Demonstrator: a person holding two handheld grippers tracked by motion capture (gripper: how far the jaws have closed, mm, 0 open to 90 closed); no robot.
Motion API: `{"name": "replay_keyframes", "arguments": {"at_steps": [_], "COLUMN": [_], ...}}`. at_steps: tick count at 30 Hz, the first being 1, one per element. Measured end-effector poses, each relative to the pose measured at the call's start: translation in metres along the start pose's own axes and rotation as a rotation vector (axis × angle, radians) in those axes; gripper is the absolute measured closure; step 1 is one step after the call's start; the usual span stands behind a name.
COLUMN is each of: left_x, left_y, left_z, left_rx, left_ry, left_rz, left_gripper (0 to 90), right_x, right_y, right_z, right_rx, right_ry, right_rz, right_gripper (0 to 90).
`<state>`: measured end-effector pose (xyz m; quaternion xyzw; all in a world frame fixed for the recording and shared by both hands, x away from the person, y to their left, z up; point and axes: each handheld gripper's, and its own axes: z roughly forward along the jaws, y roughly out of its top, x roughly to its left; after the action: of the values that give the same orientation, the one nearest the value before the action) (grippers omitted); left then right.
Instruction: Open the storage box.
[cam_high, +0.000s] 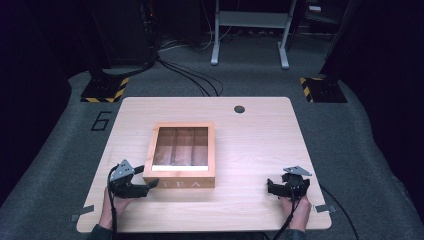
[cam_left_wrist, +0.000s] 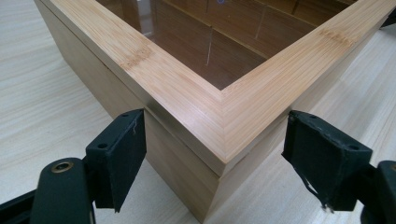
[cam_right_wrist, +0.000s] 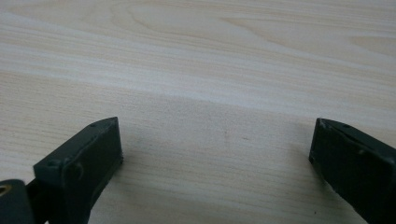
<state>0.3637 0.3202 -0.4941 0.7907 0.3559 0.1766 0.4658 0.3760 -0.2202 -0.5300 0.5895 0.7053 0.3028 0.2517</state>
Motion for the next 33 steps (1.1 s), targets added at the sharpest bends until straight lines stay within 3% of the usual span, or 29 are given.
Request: {"name": "replay_keyframes", "arguments": {"at_steps": [19, 33], "left_x": [-0.0025, -0.0006], "left_y": [0.0037, 0.0094], "left_z": [-0.0041, -0.0084], "left_rx": [-0.049, -0.045], "left_ry": [0.024, 0.011], "left_rz": [0.024, 0.027], "left_gripper": [27.4, 30.4], "right_x": [-0.0001, -0.0001], "right_y": [0.0, 0.0], "right_z": [0.0, 0.0], "right_rx": [0.0, 0.0], "right_ry": [0.0, 0.0], "right_rz": [0.001, 0.0], "right_gripper": [1.9, 1.9]}}
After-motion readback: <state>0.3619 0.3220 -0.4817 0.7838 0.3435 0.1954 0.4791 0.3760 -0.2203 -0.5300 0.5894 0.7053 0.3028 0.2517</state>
